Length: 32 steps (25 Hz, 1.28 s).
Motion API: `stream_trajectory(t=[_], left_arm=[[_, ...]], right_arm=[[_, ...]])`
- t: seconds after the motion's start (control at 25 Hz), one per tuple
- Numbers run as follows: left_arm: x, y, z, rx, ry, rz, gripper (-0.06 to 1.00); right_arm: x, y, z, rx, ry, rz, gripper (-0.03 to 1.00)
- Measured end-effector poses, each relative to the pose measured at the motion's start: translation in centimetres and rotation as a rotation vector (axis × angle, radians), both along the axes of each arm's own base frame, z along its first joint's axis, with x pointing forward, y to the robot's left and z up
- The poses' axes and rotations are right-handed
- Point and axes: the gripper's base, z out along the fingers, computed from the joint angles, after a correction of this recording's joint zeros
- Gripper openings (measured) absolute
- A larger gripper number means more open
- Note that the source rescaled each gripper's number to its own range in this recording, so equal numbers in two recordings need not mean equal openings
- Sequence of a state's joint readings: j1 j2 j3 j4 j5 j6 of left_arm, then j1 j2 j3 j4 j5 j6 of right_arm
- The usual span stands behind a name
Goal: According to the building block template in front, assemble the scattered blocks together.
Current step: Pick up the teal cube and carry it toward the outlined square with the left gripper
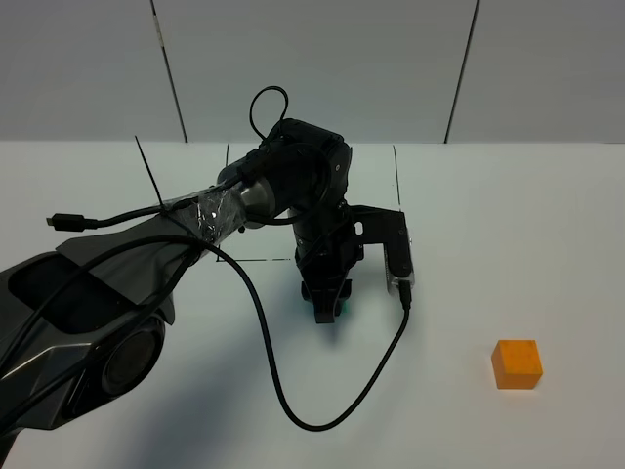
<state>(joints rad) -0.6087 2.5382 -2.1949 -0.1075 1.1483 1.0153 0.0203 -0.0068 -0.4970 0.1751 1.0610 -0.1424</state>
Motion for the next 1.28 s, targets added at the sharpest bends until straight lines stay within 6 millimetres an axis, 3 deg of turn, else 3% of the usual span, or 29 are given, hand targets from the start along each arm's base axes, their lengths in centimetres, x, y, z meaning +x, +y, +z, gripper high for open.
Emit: stream_trajectory(t=[0.36,0.56,1.16,1.24,1.28], left_arm=[[0.0,0.0,-0.1,0.002,-0.001,-0.002,0.0],[0.0,0.0,-1.3,0.016,0.014,-0.004,0.0],[0.1,0.0,-1.3,0.017,0.009,-0.023,0.0],[0.1,0.0,-1.3,0.017,0.009,-0.024,0.06],[0.1,0.0,-1.3,0.016,0.008,-0.024,0.15]], right_arm=[[0.0,0.0,0.0,0.0,0.0,0.0,0.8],[0.0,0.0,0.0,0.0,0.0,0.0,0.8],[0.0,0.0,0.0,0.0,0.0,0.0,0.8],[0.0,0.0,0.0,0.0,0.0,0.0,0.8],[0.0,0.0,0.0,0.0,0.0,0.0,0.8]])
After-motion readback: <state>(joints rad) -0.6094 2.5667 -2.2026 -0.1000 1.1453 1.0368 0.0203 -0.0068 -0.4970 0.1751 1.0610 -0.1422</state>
